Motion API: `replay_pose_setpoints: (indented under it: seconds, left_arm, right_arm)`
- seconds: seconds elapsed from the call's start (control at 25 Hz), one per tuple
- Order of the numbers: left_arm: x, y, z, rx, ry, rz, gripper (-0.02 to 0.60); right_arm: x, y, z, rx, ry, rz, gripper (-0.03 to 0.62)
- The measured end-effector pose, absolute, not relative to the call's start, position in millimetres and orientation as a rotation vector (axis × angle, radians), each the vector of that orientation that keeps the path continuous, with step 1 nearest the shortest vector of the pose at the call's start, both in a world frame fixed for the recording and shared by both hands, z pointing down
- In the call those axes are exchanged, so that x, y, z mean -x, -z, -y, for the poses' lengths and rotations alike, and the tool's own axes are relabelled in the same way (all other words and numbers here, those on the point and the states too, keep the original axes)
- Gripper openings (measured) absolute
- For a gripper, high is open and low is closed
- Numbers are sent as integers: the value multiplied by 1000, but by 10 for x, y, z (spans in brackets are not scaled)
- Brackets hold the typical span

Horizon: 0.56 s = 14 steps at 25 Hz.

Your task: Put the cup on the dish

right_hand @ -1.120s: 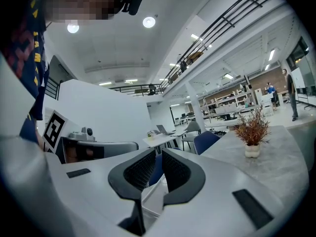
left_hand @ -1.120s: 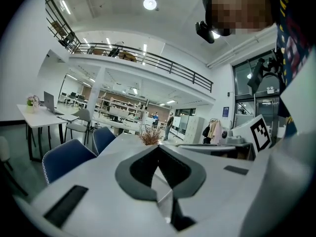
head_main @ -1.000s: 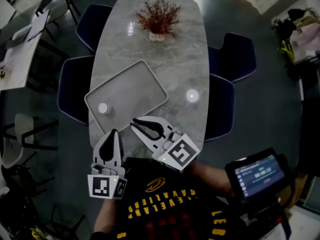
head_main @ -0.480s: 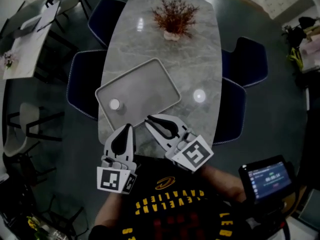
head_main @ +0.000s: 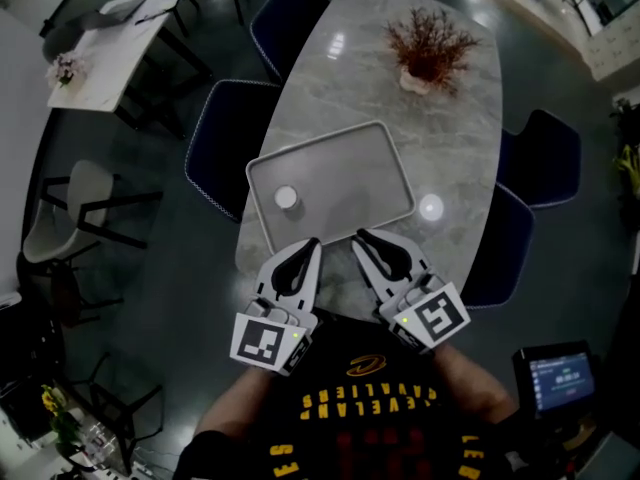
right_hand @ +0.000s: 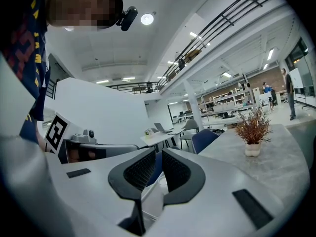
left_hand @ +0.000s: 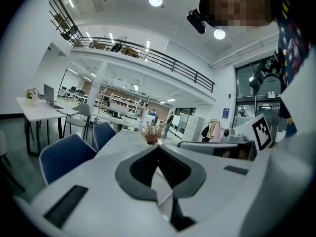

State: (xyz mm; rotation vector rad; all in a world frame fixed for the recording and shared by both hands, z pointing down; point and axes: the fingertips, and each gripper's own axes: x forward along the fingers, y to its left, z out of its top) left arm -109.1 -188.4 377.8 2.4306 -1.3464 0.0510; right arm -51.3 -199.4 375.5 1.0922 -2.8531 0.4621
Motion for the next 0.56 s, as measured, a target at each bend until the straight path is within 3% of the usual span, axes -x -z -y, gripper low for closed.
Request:
replay_pose_setpoints:
  seconds: [0.56]
  left_arm:
    - [1144, -3870, 1970, -2421, -65, 1310, 2]
  right_arm:
    - [576, -3856, 2065, -1125, -491, 2812, 47]
